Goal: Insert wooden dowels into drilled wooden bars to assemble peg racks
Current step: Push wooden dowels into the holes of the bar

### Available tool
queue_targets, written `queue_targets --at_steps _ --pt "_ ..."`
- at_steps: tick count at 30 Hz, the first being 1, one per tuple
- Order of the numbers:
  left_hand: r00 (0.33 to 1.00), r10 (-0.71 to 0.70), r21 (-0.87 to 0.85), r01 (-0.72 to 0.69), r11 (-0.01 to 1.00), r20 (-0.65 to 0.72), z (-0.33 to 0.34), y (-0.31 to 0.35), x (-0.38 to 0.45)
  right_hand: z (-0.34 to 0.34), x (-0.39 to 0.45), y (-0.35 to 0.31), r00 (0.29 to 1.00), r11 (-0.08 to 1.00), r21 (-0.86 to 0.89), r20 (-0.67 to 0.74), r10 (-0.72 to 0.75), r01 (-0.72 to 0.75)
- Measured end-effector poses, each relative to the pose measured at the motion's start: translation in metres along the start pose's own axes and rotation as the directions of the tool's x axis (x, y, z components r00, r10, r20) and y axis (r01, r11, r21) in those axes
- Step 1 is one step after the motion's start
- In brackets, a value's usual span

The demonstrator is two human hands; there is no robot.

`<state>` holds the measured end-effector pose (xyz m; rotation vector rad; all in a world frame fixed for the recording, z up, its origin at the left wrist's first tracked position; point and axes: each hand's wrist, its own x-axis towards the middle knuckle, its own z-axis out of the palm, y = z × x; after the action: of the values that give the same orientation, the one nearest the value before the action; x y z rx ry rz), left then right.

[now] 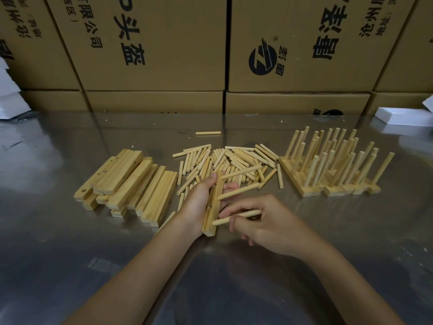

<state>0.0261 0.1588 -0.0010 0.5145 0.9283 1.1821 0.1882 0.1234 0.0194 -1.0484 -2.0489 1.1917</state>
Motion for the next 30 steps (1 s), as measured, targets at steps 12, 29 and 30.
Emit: queue_targets --at_steps 12,29,30 --pt "0.997 0.065 -0.007 -0.065 0.998 -0.038 -0.001 0.0 0.006 0.025 0.004 0.01 0.991 0.993 0.119 -0.13 0.011 0.004" --pt "0.973 0.176 -0.003 -0.178 0.984 -0.15 -0.004 -0.002 0.009 0.039 0.008 0.019 0.978 0.928 0.369 -0.206 0.038 0.041" --pt "0.971 0.18 0.008 -0.181 0.983 -0.156 -0.004 -0.002 0.01 0.036 0.008 0.018 0.98 0.929 0.368 -0.196 0.038 0.037"
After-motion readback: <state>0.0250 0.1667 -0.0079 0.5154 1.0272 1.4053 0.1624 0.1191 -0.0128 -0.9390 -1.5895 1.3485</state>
